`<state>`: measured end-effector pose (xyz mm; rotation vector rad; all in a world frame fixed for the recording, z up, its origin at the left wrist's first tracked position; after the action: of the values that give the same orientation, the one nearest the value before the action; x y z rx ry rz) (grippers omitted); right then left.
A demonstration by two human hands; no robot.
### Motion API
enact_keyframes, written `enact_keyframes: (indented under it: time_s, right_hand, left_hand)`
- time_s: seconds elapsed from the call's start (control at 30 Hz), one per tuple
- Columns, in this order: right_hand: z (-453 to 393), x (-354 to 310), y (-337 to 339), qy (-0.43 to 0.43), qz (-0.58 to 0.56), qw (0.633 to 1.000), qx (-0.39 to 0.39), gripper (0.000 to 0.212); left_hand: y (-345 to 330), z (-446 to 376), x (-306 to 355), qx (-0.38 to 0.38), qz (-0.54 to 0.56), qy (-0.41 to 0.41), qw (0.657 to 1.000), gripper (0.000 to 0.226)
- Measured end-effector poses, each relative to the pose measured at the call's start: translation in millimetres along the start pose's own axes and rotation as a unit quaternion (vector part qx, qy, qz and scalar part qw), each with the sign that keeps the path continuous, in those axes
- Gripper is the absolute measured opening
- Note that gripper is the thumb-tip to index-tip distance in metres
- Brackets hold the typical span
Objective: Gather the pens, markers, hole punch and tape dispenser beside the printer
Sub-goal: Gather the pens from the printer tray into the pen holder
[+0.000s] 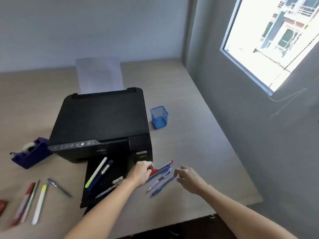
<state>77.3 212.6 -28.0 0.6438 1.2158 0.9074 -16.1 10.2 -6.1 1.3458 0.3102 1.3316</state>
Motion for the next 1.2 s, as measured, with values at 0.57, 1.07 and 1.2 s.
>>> enact_keyframes:
  time_s: [0.57,1.07,1.2]
  right_hand:
    - [0.4,39.7,-24.4,0.014,0.185,0.982,-0.020,0.017]
    - [-108.4,6.8,-3.2,0.042,0.143,0.982,-0.115,0.031]
    - [-110.7,10.0,-3.8,0.050,0.135,0.979,-0.143,0.026]
  left_hand:
    - [-47.7,-23.1,-16.4,-0.054,-0.205,-0.039,0.976,0.028]
    - [-73.3,5.8,-23.9,-0.083,-0.189,-0.015,0.978,0.040]
    - [-70.3,13.4,-23.5,-0.063,-0.224,-0.027,0.972,0.028]
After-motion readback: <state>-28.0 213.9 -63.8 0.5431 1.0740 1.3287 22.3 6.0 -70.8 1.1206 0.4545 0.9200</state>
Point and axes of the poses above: each hand's wrist, its own z-axis away from the middle knuckle, its own y-axis out of the back of the hand, x = y × z, the point moved 2 cm from there along -z, towards the middle knuckle
